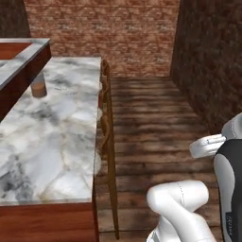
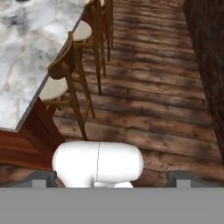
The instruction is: Pick the candle and jar from the dining table and place them in the open cabinet. Close the cabinet after placing the objects.
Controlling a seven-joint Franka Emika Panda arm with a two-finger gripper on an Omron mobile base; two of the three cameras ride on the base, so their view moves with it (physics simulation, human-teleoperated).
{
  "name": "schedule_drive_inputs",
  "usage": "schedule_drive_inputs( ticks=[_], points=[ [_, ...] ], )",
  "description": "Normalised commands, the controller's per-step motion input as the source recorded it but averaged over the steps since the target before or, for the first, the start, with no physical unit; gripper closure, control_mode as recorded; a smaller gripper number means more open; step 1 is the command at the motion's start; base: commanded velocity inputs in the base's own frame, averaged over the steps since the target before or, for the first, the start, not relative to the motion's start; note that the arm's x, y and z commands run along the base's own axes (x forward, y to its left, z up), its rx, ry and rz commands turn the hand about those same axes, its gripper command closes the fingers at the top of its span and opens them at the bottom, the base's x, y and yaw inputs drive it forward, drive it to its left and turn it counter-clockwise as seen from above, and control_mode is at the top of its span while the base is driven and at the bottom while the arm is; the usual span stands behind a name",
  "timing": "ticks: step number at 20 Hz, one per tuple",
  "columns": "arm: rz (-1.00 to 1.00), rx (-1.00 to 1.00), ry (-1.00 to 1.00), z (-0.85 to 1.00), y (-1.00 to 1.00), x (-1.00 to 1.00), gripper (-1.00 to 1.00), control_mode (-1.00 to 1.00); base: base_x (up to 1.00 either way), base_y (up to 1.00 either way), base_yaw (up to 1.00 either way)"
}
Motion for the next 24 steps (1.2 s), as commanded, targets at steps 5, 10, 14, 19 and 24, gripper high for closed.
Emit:
schedule_drive_inputs(
  ticks=[5, 10, 14, 19, 24],
  points=[
    [0.0, 0.0, 0.0, 0.0, 0.0, 0.0, -1.0, 1.0, 1.0, -0.69, 0.54],
    [0.0, 0.0, 0.0, 0.0, 0.0, 0.0, -1.0, 1.0, 0.88, -0.6, 0.69],
    [0.0, 0.0, 0.0, 0.0, 0.0, 0.0, -1.0, 1.0, 0.66, -0.38, 0.83],
    [0.0, 0.0, 0.0, 0.0, 0.0, 0.0, -1.0, 1.0, 0.64, -0.41, 0.83],
    [0.0, 0.0, 0.0, 0.0, 0.0, 0.0, -1.0, 1.0, 0.21, -0.79, 0.69]
  ],
)
